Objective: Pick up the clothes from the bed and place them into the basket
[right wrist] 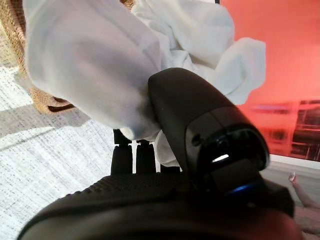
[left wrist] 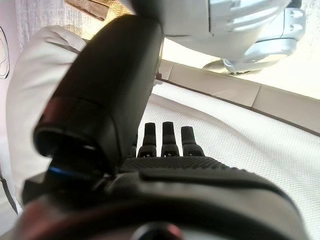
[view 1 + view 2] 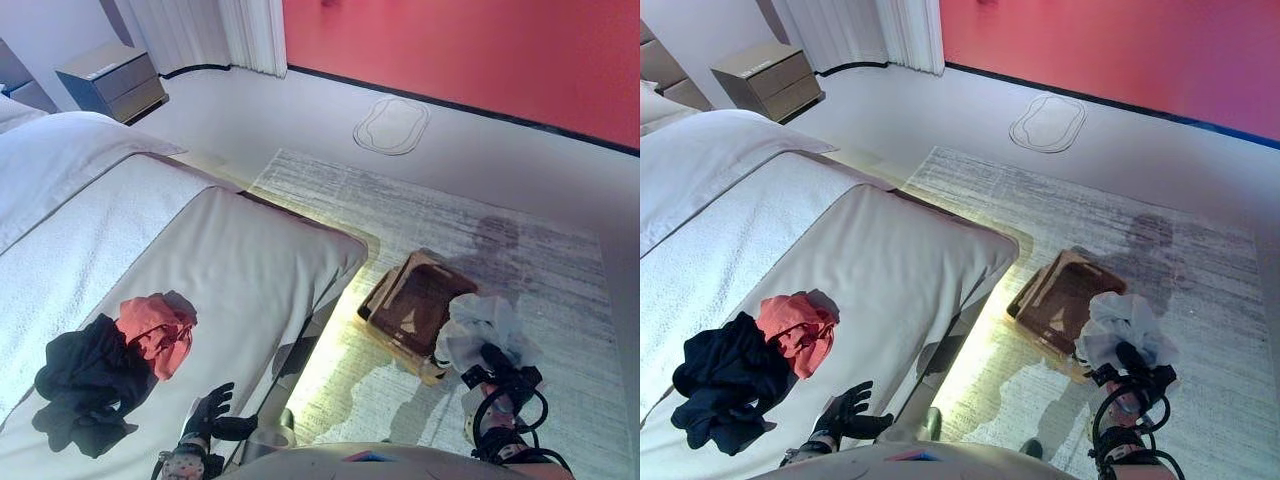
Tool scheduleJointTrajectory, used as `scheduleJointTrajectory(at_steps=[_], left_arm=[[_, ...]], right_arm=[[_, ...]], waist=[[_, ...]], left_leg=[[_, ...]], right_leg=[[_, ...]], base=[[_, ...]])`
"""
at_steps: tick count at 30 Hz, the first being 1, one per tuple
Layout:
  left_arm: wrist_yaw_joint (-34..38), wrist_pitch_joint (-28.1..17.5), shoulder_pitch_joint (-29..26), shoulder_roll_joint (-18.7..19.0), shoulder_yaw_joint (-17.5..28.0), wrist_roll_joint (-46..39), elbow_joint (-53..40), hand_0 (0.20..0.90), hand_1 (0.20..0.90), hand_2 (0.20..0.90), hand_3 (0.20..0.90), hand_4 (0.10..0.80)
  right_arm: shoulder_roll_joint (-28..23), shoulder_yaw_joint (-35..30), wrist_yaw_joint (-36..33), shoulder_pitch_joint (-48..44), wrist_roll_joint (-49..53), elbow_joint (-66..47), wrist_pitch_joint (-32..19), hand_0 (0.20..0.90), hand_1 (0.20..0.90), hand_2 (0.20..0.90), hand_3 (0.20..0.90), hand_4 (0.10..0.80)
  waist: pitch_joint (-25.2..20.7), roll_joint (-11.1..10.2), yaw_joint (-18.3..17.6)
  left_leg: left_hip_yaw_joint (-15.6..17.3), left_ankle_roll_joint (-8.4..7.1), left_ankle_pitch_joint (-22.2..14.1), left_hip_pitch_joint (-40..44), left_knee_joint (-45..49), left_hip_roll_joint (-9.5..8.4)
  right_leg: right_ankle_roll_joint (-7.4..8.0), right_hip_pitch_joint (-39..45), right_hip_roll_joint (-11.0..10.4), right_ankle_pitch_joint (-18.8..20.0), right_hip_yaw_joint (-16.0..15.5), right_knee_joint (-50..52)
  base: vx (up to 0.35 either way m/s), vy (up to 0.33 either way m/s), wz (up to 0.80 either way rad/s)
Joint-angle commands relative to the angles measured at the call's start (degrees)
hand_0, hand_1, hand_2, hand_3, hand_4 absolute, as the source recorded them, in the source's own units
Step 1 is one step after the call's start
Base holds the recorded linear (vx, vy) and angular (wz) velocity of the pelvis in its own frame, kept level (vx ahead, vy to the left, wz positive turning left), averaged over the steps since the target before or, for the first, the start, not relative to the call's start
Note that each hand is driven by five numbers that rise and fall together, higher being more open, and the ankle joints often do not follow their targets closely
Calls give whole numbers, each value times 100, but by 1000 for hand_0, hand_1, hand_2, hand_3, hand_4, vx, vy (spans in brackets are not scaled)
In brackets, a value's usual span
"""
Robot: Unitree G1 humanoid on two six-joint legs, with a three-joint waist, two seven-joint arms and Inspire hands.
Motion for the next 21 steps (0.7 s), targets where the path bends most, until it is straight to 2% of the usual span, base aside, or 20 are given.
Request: scheduleJointTrajectory(at_steps=[1,11,21], left_arm=[[123,-442,-249,62,-107,153,320,900,900,900,900,800],[39,-489,-158,138,-142,161,209,900,900,900,900,800],[-66,-526,-72,315,-47,111,147,900,900,900,900,800]], right_arm=[[-631,-138,38,-538,-236,-258,-282,300,300,300,200,100],[-995,-324,-350,-651,-297,-483,-163,300,300,300,200,100],[-1719,-703,-388,-972,-430,-443,59,300,300,300,200,100]], waist=[[-56,94,233],[67,206,393],[152,285,511]], left_leg=[[-285,-58,89,-397,-23,-187],[-489,-99,168,-542,-32,-261],[-618,-190,188,-602,-13,-263]], right_leg=[[109,234,-111,-338,-84,393],[90,229,-133,-376,-284,403],[57,299,-143,-525,-461,490]], base=[[7,-8,4],[27,-16,8],[40,-22,8]])
